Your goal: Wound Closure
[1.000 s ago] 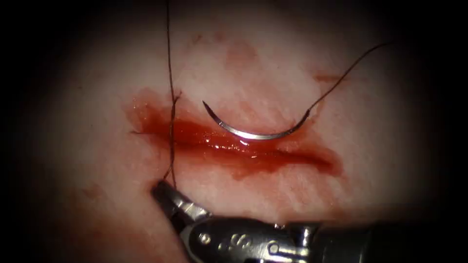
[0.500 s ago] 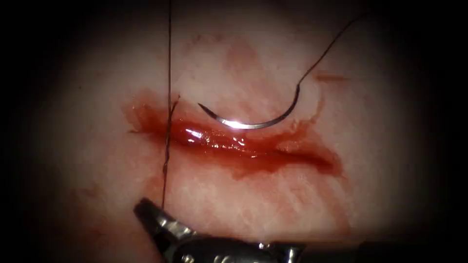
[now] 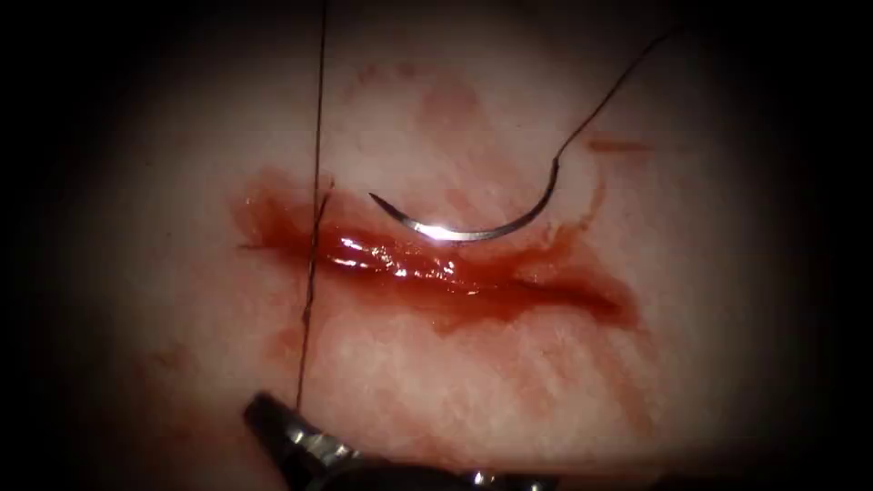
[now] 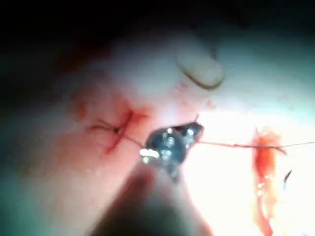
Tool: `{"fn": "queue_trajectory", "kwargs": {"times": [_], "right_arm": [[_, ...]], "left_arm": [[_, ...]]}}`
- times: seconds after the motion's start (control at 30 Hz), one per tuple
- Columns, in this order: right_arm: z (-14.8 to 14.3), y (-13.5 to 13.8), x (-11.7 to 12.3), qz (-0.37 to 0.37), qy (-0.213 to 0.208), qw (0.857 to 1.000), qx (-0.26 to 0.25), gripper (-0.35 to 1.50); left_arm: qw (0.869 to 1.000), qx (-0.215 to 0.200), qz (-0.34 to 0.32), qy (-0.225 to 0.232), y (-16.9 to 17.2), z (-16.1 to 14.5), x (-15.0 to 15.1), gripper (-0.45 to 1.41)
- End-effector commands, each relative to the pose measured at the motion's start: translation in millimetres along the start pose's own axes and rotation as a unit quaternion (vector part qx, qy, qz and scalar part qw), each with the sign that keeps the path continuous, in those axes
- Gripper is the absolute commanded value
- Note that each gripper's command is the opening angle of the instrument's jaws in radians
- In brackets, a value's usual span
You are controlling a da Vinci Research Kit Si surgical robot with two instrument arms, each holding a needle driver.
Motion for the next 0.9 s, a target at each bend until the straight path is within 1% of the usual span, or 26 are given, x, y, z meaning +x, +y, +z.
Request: {"fn": "queue_trajectory", "kwargs": {"times": [0.03,0.13,0.3,0.53,0.6,0.67,0.73,0.8,0.83,0.87,0.9], "right_arm": [[0.5,-0.8,-0.3,-0.001,-0.002,1.000,0.004,-0.35],[0.5,-1.2,-0.5,0.000,-0.004,1.000,0.008,-0.35],[0.5,-1.1,-0.5,0.000,-0.004,1.000,0.008,-0.35],[0.2,-0.6,0.6,0.005,0.003,1.000,0.008,-0.35],[0.2,-0.4,0.9,0.007,0.008,1.000,0.008,-0.35],[0.0,0.1,1.5,0.010,0.010,1.000,0.009,-0.35],[-0.2,0.6,2.1,0.013,0.011,1.000,0.010,0.12],[-0.4,1.0,2.7,0.016,0.010,1.000,0.013,0.68],[-0.6,1.3,3.1,0.017,0.010,1.000,0.017,0.91],[-0.8,1.5,3.4,0.019,0.010,1.000,0.019,1.03],[-1.0,1.7,3.7,0.020,0.010,1.000,0.021,1.10]], "left_arm": [[1.000,-0.001,0.000,0.001,-0.4,0.6,-0.4,-0.45],[1.000,0.000,0.000,0.001,-0.5,0.7,-0.3,-0.45],[1.000,0.000,0.001,0.000,-0.1,0.6,-0.6,-0.45],[1.000,-0.001,-0.003,0.000,2.2,-0.1,0.0,-0.45],[1.000,-0.004,-0.006,0.000,3.0,-0.4,0.5,-0.45],[1.000,-0.009,-0.005,0.002,4.4,-1.0,1.7,-0.45],[1.000,-0.011,-0.003,0.003,5.1,-1.4,2.5,-0.45],[1.000,-0.014,-0.001,0.003,5.8,-1.9,3.2,-0.45],[1.000,-0.014,0.000,0.004,6.2,-2.1,3.5,-0.45],[1.000,-0.014,0.001,0.006,6.7,-2.4,3.9,-0.45],[1.000,-0.014,0.002,0.009,7.1,-2.6,4.2,-0.45]]}}
